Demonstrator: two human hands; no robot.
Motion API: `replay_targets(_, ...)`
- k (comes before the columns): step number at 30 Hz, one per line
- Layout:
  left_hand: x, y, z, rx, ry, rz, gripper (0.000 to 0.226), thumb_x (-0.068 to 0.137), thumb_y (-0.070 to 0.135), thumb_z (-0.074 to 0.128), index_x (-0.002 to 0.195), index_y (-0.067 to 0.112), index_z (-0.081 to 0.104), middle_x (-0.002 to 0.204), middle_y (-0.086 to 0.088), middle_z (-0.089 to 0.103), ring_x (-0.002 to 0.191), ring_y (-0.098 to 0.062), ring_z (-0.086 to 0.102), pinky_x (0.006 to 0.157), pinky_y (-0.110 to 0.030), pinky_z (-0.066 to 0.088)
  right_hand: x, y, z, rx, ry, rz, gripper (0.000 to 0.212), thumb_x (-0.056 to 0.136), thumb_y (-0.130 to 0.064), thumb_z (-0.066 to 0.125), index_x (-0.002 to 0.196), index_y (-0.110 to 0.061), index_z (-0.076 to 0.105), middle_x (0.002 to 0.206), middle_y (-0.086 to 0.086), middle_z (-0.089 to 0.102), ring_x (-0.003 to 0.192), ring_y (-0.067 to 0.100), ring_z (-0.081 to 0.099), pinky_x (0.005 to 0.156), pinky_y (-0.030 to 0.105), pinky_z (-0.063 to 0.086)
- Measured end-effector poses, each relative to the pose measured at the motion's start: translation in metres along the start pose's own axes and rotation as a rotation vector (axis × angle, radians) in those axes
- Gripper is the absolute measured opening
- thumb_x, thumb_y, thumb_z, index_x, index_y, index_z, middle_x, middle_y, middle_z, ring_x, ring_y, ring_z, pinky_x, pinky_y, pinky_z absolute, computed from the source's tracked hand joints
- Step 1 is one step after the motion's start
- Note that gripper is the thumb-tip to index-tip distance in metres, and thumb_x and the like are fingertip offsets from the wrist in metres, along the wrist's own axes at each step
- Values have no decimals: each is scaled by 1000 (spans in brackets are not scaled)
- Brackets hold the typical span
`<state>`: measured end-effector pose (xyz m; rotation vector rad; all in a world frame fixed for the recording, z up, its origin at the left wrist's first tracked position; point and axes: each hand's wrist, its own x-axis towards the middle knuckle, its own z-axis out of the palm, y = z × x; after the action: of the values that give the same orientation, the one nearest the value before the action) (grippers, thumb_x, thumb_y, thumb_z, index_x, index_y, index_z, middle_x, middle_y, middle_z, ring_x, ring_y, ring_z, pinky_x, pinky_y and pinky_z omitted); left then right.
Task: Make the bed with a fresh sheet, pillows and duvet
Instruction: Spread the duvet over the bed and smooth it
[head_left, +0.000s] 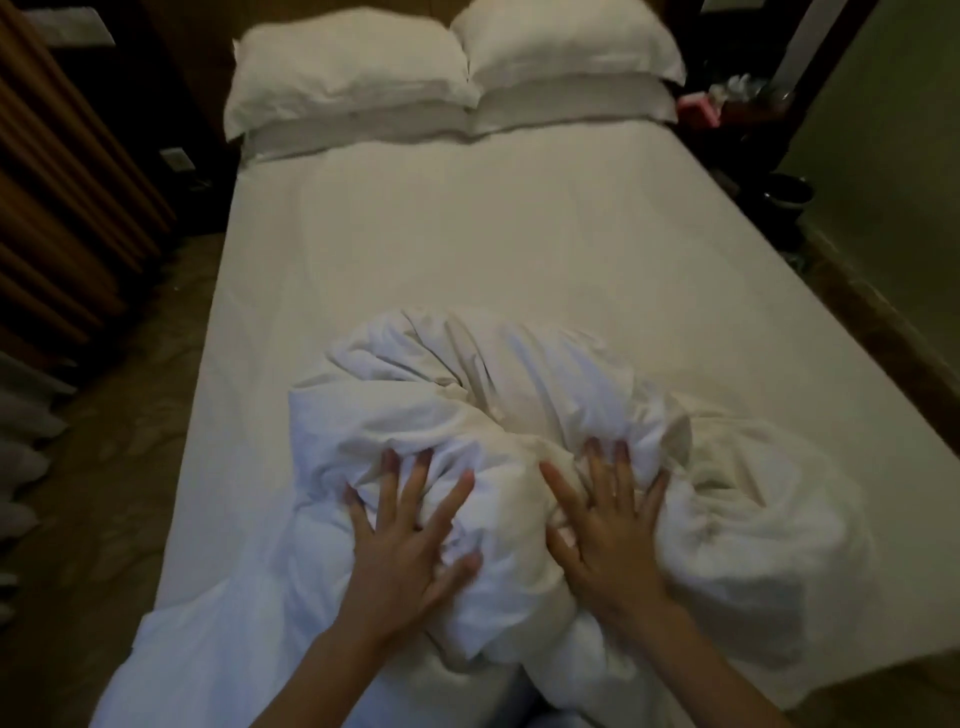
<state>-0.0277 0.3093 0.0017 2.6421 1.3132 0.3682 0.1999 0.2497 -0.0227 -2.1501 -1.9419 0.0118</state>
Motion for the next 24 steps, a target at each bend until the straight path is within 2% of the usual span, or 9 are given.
replay_targets(5, 48, -6, 28, 37, -234, -89, 101, 74, 90, 21, 153, 31, 1, 157, -13, 21, 142, -40, 13, 96, -79, 16, 55, 41, 48, 32, -239, 80, 63, 95, -67, 9, 152, -40, 5, 155, 21, 23, 142, 44, 19, 101, 77, 14)
replay_targets(10, 110, -30, 73, 101, -481, -219, 88, 81, 82, 3, 152, 31, 12, 148, -14, 39, 132, -46, 38, 86, -83, 24, 96, 69, 95, 22, -370, 125, 63, 93, -66, -1, 150, -40, -9, 153, 26, 26, 139, 49, 24, 97, 80, 6)
replay_targets(11, 125, -32, 78, 103, -493, -240, 92, 79, 83, -4, 152, 30, 11, 152, -10, 30, 135, -46, 34, 87, -83, 22, 105, 71, 100, 14, -392, 150, 63, 90, -68, -8, 147, -43, -17, 155, 24, 22, 141, 47, 20, 97, 79, 1)
replay_targets(13, 151, -34, 84, 143, -494, -310, 87, 70, 86, -11, 143, 38, -15, 157, 2, -8, 146, -36, 3, 100, -78, 7, 123, 77, 108, -37, -411, 178, 63, 77, -70, -24, 135, -48, -35, 160, 15, 3, 147, 39, 1, 99, 76, -8)
replay_targets(14, 159, -34, 88, 137, -526, -357, 78, 74, 85, -4, 135, 41, -26, 157, 7, -19, 146, -30, -12, 105, -74, 1, 131, 79, 110, -60, -460, 200, 64, 72, -68, -26, 132, -48, -37, 161, 10, -5, 147, 34, -7, 100, 75, -10)
replay_targets(16, 178, -27, 78, 108, -617, -416, 77, 85, 75, 14, 141, 39, -25, 158, 8, -20, 145, -25, -21, 107, -70, -5, 146, 81, 105, -67, -587, 234, 63, 82, -63, -12, 141, -44, -27, 161, 4, -11, 147, 29, -12, 103, 74, -8)
replay_targets(19, 171, -13, 63, 119, -534, -390, 79, 86, 73, 18, 150, 36, -9, 159, 8, -14, 146, -24, -17, 108, -69, -6, 146, 83, 97, -61, -615, 230, 57, 97, -55, 9, 145, -43, -19, 161, 1, -9, 147, 26, -10, 106, 73, -4)
replay_targets(22, 138, -4, 53, 130, -384, -334, 87, 78, 82, 10, 151, 36, -2, 160, 8, -7, 147, -21, -10, 112, -64, -6, 130, 78, 85, -65, -535, 202, 54, 94, -59, 8, 136, -49, -25, 161, 2, -1, 147, 26, -2, 108, 71, -1)
replay_targets(24, 109, -1, 41, 58, -281, -284, 89, 73, 77, 2, 152, 34, 3, 161, 6, 0, 148, -18, -4, 115, -56, -5, 116, 68, 66, -16, -471, 205, 59, 89, -63, 3, 144, -50, -14, 160, 2, 9, 147, 27, 6, 110, 67, 0)
